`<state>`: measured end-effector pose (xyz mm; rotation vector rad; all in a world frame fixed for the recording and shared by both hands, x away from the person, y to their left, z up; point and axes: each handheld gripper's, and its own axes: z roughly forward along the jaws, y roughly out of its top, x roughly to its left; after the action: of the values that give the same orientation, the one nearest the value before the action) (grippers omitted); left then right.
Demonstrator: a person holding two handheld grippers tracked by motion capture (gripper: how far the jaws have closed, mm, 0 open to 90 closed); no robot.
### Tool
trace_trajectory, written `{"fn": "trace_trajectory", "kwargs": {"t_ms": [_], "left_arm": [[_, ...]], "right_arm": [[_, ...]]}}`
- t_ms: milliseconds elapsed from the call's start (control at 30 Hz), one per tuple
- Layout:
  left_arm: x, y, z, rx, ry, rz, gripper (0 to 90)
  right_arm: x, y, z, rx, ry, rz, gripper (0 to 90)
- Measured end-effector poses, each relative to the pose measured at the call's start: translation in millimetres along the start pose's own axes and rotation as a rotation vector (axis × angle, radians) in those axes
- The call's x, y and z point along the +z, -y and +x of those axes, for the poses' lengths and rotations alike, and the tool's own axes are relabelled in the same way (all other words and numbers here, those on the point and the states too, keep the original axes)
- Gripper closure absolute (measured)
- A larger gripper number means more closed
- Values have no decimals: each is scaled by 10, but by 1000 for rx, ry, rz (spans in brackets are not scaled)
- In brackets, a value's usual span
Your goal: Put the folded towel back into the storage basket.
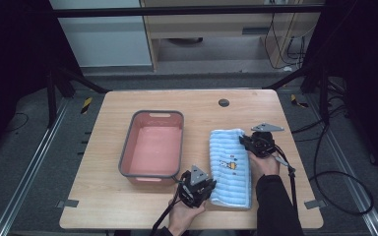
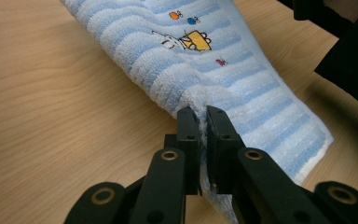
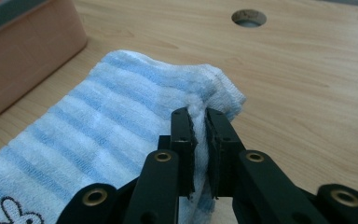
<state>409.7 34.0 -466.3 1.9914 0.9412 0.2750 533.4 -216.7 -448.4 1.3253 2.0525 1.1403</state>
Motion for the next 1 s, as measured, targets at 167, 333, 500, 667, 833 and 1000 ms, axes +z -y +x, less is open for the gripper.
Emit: {"fn": "trace_trajectory", "kwargs": {"t_ms": [167, 333, 500, 667, 833, 1000], "left_arm": [[-102, -77, 7, 7, 6, -26, 848], [-199, -146, 24, 18, 4, -46, 848], [-290, -216, 32, 28, -2, -63, 848], [-392, -312, 52, 45, -12, -76, 848], [-487, -385, 78, 52, -17, -89, 847], [-593, -452, 105, 58, -24, -105, 848]], "right_arm": [[-72, -71, 24, -7, 7, -18, 828], [-169, -168, 78, -27, 19, -46, 828], [-249, -252, 102, -18, 17, -70, 828], [-319, -343, 123, -13, 17, -93, 828], [-388, -473, 181, -32, 17, -119, 828], [-443, -617, 246, -40, 16, -135, 828]]}}
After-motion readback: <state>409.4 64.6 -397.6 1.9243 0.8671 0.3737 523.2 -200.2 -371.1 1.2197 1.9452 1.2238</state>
